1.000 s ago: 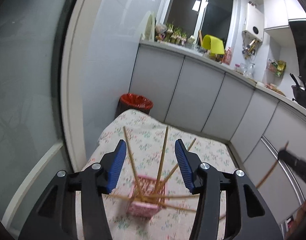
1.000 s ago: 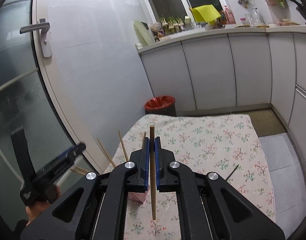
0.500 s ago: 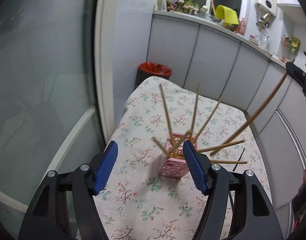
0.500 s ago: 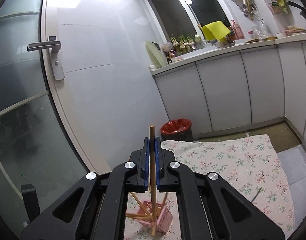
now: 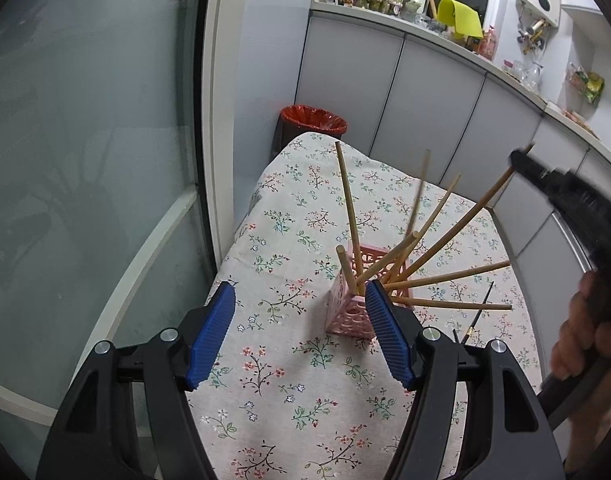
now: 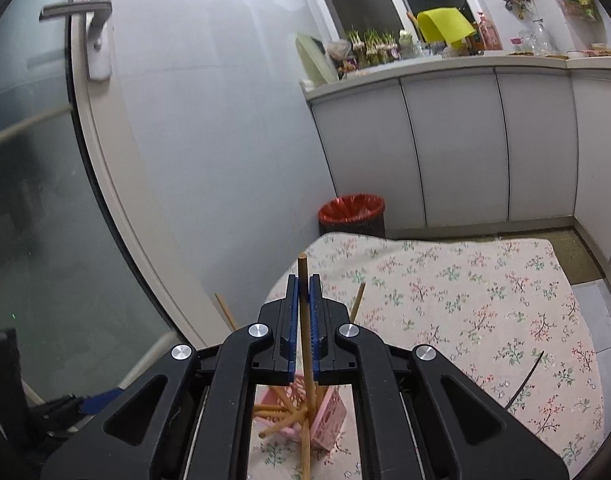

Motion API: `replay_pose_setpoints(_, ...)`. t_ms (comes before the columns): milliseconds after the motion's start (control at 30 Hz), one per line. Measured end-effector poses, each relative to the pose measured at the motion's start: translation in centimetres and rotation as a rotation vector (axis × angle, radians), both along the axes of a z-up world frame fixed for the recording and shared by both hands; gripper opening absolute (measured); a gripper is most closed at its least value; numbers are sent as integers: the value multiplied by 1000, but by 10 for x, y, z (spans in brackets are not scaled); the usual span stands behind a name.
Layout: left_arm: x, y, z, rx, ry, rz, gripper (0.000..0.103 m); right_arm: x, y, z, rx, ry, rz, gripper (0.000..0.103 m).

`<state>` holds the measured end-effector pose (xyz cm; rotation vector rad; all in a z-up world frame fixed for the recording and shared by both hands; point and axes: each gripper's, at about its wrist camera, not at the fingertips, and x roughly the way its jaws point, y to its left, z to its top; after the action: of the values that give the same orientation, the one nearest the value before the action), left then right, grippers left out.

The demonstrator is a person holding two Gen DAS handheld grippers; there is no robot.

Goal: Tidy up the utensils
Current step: 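Lower the right gripper's chopstick into the pink basket and open it, then move the left gripper to the black chopsticks and grasp one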

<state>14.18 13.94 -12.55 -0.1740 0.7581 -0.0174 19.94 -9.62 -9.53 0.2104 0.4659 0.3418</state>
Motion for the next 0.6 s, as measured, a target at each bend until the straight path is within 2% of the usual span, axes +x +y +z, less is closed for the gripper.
replay_pose_setpoints(67,0,-2,-1,-1,5,-6,66,2,1,-5,-4,31,12,5)
replay_pose_setpoints(100,-1,-4,-1,0,8,-11,66,2,0,-6,0,38,14,8)
replay_pose_setpoints(167,-1,-6,-2,5,12,-20,67,-1,-4,-4,9,43,13,22)
replay_pose_setpoints(200,-1,-7,-2,8,14,-25,69,-4,-8,-1,19,38,12,34)
replay_pose_setpoints(233,-2,-8,-3,8,16,-28,71,-7,-12,2,23,30,7,39)
replay_pose_setpoints(300,-2,-10,-4,1,23,-35,72,-14,-20,6,20,27,-5,41)
replay_pose_setpoints(433,-5,-18,-7,-19,52,-60,75,-28,-47,8,-2,43,-86,57)
replay_pose_setpoints(600,-9,-34,-17,7,89,-87,82,-31,-83,-9,-56,160,-169,67)
